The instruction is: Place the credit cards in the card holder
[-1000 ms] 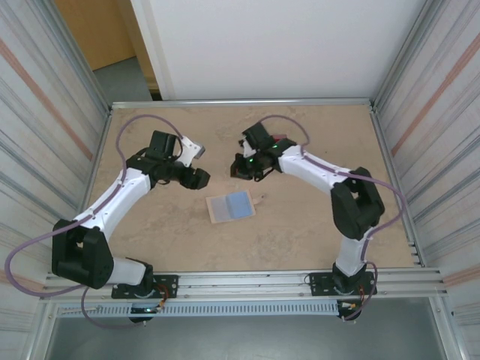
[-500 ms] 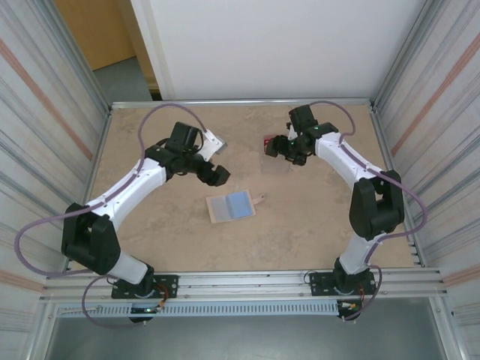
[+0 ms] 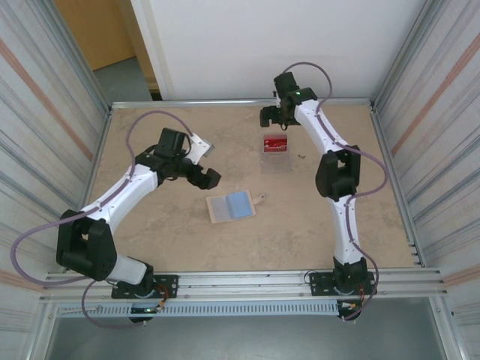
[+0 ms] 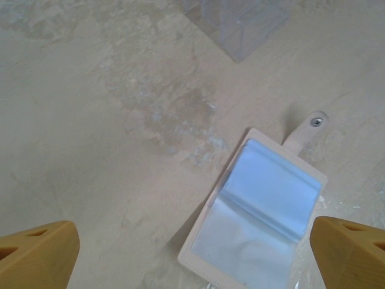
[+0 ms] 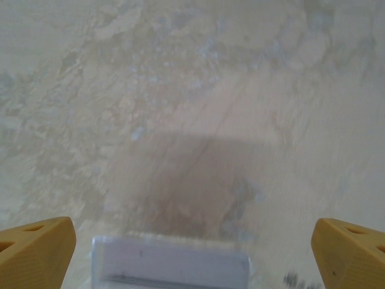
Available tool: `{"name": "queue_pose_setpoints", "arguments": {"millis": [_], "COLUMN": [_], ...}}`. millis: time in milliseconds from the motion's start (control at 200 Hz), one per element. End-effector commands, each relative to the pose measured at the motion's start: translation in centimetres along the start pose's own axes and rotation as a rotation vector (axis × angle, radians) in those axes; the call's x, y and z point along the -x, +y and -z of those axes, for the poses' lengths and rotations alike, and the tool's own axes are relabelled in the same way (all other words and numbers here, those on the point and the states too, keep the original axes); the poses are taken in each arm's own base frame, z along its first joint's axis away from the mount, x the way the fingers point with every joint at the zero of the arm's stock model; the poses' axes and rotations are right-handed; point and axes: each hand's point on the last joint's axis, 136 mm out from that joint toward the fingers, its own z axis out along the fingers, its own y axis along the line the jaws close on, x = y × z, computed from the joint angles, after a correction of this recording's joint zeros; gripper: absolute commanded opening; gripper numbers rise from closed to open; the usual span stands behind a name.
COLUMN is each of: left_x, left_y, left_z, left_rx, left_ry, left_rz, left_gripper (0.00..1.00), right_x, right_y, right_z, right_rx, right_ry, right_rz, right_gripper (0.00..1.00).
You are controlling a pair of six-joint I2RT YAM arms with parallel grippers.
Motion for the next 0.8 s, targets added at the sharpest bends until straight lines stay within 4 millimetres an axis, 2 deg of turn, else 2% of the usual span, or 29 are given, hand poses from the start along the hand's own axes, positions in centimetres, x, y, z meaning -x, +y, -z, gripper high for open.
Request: {"name": "queue_pose_setpoints", "arguments": {"millis": [0,50,110,286,531,797], "left_x": [1.0,0.9,0.9,0.8,0.6,0.6], "left_y": [0.4,0.8,1.3,2.6,2.5,2.6], "left_z": [1.7,1.9,2.1,2.5,2.2,2.1], "left_rx": [-0.003,0.002,0.009,0.024,0.008,0.009], "left_ry": [-0.078,-0.085,-0.095,-0.113,-0.111,-0.112], "left_rz": [-0.008,-0.004,0.005,0.041,0.051,0.049], "left_gripper": [0.99,0.99,0.99,0.99,0.99,0.99], "right_x": [-1.9,-2.2,-2.7,-3.8,-4.9,-6.5], "right_y": [2.9,4.2,4.8,4.5,0.7,-3.4], "right_z": [-1.2,-2.0,-3.0,-4.9,-5.6,-4.1], "right_rx": [-0.032,-0.014,-0.009,-0.005,-0.049,-0.038], "right_ry": [0.072,0.070,0.082,0.128,0.201,0.295], "right_rz": [0.315,0.383,0.432,0.447,0.368,0.202], "right_gripper": [0.99,0.99,0.99,0.98,0.91,0.81]}}
